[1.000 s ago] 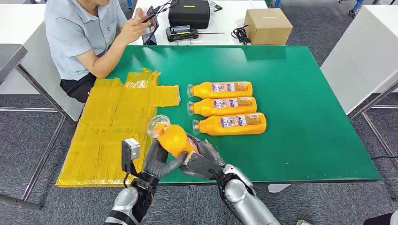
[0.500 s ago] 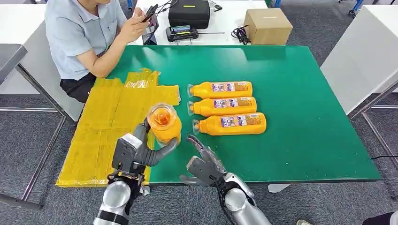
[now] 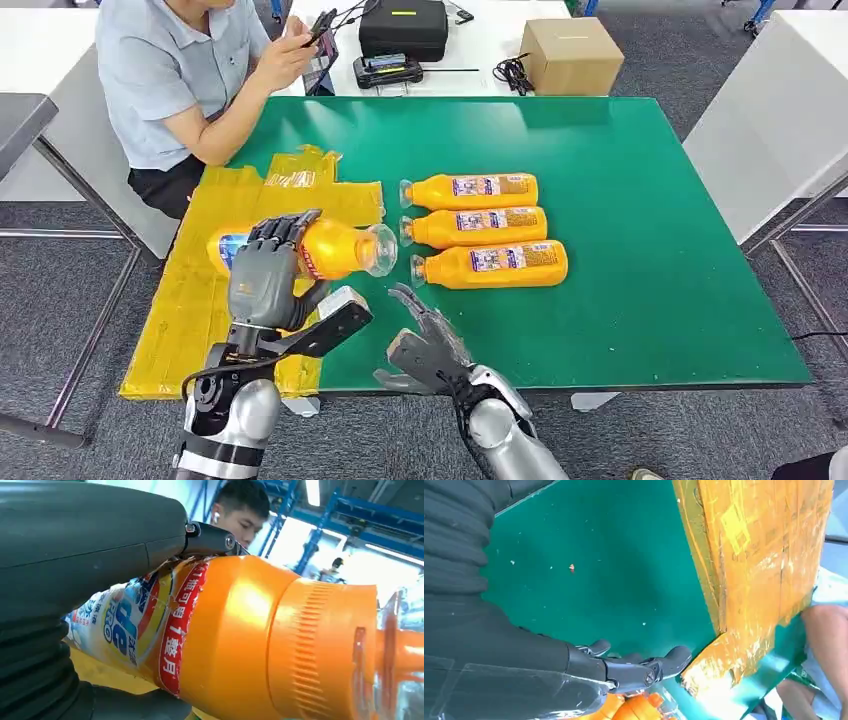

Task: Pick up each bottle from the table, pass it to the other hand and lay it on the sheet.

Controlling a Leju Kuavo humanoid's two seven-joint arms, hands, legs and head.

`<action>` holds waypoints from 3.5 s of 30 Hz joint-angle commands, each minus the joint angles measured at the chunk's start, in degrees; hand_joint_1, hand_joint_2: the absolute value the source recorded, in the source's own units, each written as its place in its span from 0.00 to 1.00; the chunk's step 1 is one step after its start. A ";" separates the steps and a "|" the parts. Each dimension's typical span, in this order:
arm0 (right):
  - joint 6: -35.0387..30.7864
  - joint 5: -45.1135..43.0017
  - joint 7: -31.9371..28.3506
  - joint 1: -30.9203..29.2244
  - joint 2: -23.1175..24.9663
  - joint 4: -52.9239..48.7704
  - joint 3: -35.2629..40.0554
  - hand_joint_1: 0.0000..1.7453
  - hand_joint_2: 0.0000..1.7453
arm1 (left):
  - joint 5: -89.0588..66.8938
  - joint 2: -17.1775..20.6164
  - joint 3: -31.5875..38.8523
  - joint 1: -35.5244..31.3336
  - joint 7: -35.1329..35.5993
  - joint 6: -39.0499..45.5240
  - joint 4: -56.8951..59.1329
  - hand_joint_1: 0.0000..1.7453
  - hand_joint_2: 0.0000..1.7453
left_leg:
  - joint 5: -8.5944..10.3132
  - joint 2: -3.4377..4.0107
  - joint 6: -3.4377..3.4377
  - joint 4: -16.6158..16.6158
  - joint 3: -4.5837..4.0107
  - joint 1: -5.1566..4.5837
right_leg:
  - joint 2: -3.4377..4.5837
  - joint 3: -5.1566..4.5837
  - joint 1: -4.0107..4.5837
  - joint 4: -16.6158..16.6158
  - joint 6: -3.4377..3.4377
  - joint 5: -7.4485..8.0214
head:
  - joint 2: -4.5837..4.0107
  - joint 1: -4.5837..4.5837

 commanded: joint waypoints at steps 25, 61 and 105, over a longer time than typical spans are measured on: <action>1.89 -2.75 -2.67 -5.58 -0.10 8.40 0.64 0.00 1.00 | -13.64 6.97 8.17 -16.71 11.34 -8.32 40.72 0.64 1.00 | -0.01 0.03 -0.13 -0.02 0.15 0.06 | -0.01 0.15 0.06 0.02 -0.14 -0.04 | 0.00 0.00; -1.32 -0.35 -2.26 -3.72 -0.84 5.74 0.60 0.00 1.00 | -13.02 3.60 10.47 -12.17 8.01 -3.48 32.64 0.00 1.00 | -0.04 0.04 -0.12 0.03 0.21 0.07 | 0.00 0.20 0.08 0.08 -0.13 -0.07 | 0.00 0.00; -20.71 34.19 -0.34 6.79 -8.85 -20.14 -15.94 0.00 1.00 | 50.74 -1.25 1.37 15.35 -9.82 -16.51 -14.20 0.00 1.00 | -0.08 0.05 -0.13 0.00 0.06 0.03 | 0.01 0.02 0.03 0.03 -0.12 -0.08 | 0.00 0.00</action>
